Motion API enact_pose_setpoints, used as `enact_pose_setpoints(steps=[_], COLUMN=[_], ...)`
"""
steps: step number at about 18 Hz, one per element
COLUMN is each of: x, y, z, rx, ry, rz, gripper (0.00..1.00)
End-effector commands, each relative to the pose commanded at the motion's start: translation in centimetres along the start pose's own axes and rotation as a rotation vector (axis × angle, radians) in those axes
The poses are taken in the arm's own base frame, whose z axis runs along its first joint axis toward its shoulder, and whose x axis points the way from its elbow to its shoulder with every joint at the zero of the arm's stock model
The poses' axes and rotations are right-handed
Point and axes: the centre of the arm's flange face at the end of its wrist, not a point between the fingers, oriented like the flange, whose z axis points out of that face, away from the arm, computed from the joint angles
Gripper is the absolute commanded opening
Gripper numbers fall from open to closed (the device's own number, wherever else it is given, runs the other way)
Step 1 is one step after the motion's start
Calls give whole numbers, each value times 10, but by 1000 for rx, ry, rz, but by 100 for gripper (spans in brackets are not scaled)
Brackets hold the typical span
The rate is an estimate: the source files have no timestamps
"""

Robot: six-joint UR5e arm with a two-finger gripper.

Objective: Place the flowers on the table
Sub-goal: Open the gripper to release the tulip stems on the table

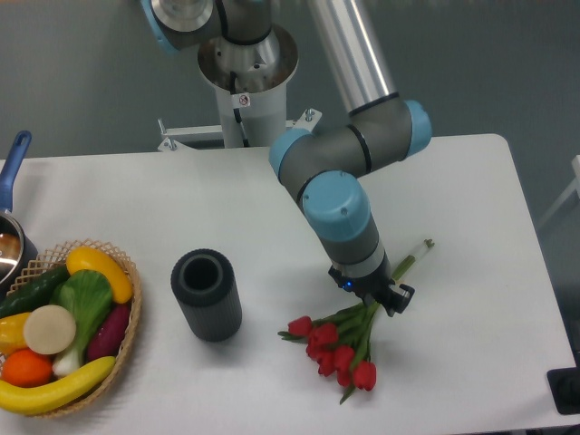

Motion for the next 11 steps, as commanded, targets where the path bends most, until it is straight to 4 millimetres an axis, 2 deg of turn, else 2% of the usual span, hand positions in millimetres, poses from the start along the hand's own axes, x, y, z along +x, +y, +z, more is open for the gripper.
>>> enact_pose_setpoints(steps=[1,2,3,6,10,11], x=[0,0,-1,-9,-37,-43], y=[1,1,3,6,44,52], z=[-1,-3,-7,-17,-47,-49], rx=[6,10,14,71,136,160], ry=[2,1,-8,-4,-23,-14], rz=[0,-1,25,48,-33,-45], gripper=[50,55,97,100,100,100])
